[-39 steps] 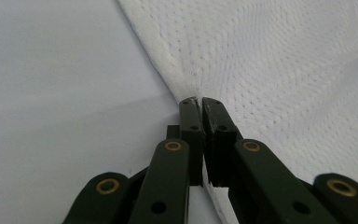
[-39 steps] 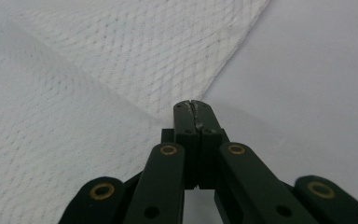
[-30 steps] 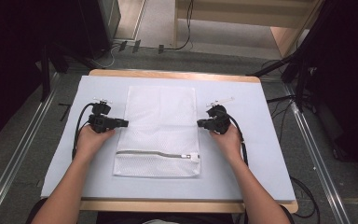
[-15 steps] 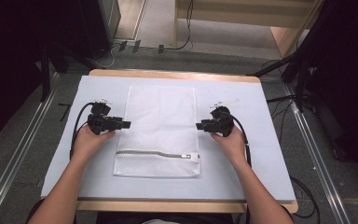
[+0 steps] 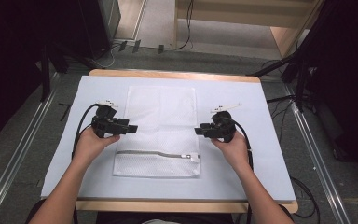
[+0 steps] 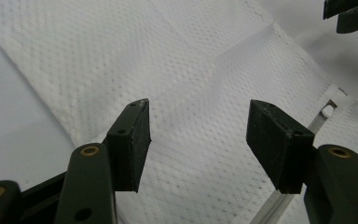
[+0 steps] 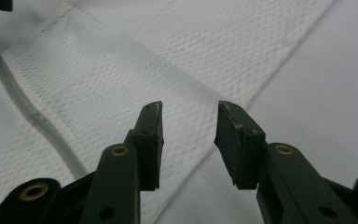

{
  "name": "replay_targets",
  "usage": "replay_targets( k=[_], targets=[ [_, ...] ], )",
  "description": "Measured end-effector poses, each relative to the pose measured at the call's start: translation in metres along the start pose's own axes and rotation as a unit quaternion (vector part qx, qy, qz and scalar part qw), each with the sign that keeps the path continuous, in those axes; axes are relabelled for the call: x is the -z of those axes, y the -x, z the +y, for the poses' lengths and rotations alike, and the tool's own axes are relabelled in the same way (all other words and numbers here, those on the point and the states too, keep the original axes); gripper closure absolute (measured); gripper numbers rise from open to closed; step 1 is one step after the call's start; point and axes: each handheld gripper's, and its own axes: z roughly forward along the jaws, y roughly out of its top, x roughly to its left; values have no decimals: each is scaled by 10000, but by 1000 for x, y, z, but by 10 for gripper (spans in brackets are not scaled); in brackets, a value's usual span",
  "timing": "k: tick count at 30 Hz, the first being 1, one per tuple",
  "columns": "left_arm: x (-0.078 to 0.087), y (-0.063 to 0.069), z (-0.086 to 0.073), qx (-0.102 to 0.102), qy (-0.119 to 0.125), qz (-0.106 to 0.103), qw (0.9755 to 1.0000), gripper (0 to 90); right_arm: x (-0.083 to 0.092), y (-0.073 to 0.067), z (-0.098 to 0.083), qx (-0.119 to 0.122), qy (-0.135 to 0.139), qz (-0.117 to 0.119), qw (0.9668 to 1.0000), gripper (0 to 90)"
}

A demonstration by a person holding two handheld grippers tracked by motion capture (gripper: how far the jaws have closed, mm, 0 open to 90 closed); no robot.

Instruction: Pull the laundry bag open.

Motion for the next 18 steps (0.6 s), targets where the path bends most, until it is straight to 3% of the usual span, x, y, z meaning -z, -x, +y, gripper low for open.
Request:
replay_targets(
  k=[6,18],
  targets=[
    [-3,15,1,-157,-59,-85,9998,397,4,-13,-10,121,-35,143,9998,634],
    [-16,47,5,-537,-84,-387,9978,386,4,-23,-25,192,-194,341,9990,677]
  ],
)
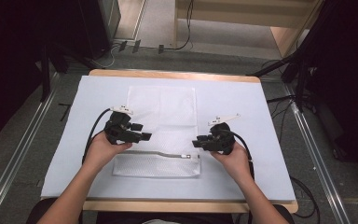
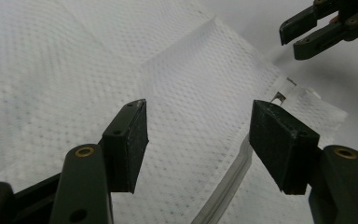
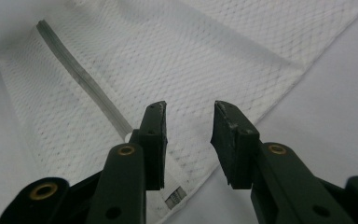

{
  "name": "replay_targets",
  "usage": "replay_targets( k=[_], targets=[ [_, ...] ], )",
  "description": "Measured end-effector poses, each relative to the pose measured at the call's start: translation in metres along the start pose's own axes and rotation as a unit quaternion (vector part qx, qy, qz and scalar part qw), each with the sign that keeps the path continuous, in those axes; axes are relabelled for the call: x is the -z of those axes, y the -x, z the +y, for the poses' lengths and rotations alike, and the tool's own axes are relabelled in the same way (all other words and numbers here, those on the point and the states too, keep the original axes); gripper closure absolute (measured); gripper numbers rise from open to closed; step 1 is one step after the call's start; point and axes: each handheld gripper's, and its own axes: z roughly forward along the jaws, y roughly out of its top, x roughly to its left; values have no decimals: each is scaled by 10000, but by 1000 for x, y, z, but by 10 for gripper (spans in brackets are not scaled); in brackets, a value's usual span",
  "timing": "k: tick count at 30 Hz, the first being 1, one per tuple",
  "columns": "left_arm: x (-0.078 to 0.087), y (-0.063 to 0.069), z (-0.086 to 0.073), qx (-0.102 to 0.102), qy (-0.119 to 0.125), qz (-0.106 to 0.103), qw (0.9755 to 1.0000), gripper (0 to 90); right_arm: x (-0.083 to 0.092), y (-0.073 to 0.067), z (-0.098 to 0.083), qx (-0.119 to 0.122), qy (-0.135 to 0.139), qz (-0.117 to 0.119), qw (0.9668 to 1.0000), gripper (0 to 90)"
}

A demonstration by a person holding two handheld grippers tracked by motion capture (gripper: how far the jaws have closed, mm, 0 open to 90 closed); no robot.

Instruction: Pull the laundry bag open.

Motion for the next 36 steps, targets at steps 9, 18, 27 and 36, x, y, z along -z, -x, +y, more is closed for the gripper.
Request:
replay_targets(
  k=[9,18,27,36],
  targets=[
    [-14,15,5,-212,-29,-193,9996,414,-10,-1,-4,30,-214,63,9997,767],
    [-30,26,10,-380,-219,-318,9985,421,-15,-9,-9,96,-404,291,9987,879],
    [-44,34,16,-542,-321,-460,9969,427,-22,-5,-18,223,-560,212,9980,896],
    [-55,45,17,-632,-415,-552,9956,443,-22,-6,-22,280,-443,163,9985,896]
  ],
)
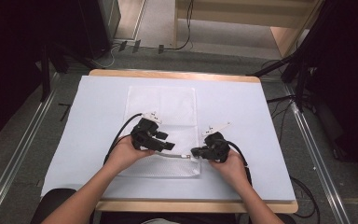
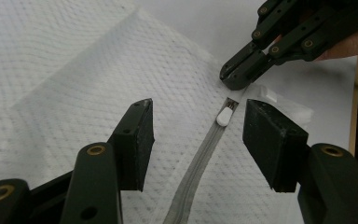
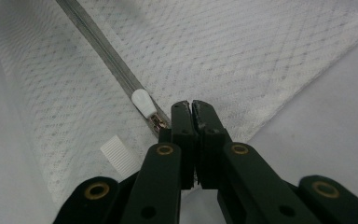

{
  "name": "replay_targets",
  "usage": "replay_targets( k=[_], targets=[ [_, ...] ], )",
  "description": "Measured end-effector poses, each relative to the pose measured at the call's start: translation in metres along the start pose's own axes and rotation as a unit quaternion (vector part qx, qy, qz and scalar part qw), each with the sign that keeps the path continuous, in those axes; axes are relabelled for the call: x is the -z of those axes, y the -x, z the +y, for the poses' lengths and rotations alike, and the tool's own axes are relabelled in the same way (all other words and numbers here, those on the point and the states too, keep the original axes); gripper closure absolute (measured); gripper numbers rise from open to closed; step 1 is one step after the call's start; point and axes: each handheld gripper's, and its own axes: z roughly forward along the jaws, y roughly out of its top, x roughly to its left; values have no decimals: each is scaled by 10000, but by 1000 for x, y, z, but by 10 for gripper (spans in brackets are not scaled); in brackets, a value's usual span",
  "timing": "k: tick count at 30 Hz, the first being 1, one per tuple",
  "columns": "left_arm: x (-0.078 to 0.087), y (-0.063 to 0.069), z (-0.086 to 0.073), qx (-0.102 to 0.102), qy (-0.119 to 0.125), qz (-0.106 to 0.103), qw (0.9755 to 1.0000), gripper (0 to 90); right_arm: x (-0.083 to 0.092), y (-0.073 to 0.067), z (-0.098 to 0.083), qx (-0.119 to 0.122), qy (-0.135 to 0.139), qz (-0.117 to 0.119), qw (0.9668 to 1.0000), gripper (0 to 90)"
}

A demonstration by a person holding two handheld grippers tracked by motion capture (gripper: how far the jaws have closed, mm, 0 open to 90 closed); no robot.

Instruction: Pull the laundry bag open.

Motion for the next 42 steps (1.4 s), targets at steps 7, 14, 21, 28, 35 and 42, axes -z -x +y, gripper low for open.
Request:
replay_targets(
  k=[7,14,21,28,35,42],
  targets=[
    [-15,5,-1,-104,-102,-94,9999,475,0,-1,1,65,-26,-36,10000,896],
    [-30,7,-2,-24,-199,-202,9996,543,0,-1,1,56,-34,-16,10000,896],
    [-43,11,-1,-35,-340,-265,9991,634,0,0,1,22,-39,10,10000,893],
    [-52,11,-1,177,-292,-361,9988,759,0,0,0,36,-25,10,10000,891],
    [-59,13,-1,162,-402,-368,9984,752,0,-1,0,68,9,-24,10000,889],
    [-62,18,-1,75,-493,-428,9978,789,0,-1,0,65,19,-29,10000,887]
  ],
)
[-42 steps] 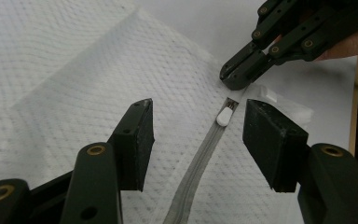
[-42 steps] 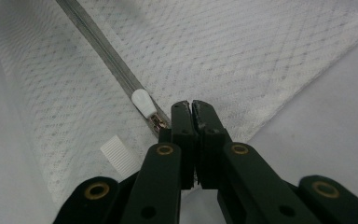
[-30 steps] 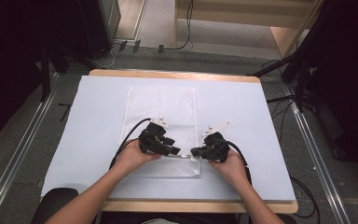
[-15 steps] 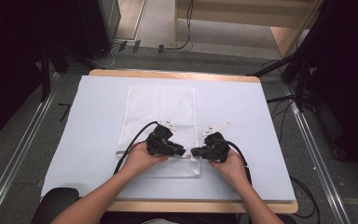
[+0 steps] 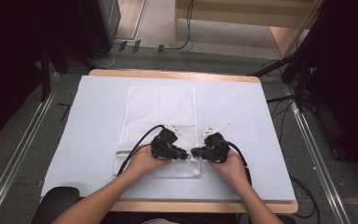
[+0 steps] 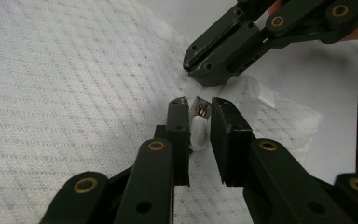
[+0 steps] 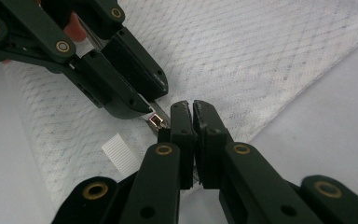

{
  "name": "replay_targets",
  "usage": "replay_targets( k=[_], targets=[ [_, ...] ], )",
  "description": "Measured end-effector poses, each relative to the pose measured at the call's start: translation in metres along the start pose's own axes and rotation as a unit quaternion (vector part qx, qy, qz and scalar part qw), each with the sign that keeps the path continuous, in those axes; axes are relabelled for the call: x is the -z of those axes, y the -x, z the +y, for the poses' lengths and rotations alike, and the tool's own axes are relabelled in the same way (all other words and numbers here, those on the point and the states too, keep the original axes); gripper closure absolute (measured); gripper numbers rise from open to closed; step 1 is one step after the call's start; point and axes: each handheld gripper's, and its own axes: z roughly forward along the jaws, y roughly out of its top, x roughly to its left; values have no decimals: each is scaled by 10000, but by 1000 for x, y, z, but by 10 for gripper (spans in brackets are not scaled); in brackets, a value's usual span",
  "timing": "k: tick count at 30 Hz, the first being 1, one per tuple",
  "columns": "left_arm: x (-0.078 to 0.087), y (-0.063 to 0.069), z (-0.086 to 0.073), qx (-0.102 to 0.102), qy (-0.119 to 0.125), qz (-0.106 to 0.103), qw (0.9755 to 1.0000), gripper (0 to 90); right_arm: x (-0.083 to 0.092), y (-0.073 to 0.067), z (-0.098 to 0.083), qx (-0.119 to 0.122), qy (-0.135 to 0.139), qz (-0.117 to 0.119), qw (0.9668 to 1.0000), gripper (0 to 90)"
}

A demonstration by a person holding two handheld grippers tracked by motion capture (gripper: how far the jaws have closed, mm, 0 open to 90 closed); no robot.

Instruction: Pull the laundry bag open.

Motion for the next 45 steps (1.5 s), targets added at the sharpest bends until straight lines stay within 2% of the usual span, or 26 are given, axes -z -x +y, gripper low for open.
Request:
replay_targets(
  k=[6,12,15,18,23,26,30,35,39,45],
  targets=[
    [-3,4,-1,-14,-67,-99,9999,815,0,0,0,0,2,-7,10000,887],
    [-6,4,-1,64,56,-118,9999,817,0,0,0,18,3,-16,10000,887],
    [-7,5,-1,82,71,-41,9999,852,0,-1,0,25,-11,-17,10000,882],
    [-7,0,-1,243,59,-189,9995,872,1,-1,0,14,-52,-4,10000,882],
    [-7,-2,-1,291,46,-241,9993,876,6,0,-4,4,-128,62,9999,882],
    [-6,-3,-1,322,32,-283,9991,877,7,-2,-5,148,-125,12,9998,900],
    [-5,-4,1,361,-4,-296,9989,880,5,-5,-5,508,-126,-108,9986,900],
    [-4,-6,2,404,-65,-365,9985,882,5,-6,-4,619,-132,-161,9979,900],
    [-1,-6,2,471,-78,-322,9983,883,5,-6,-5,610,-124,-129,9980,900],
    [4,-11,1,585,-164,-434,9972,883,5,-5,-5,617,-100,-114,9980,900]
  ],
)
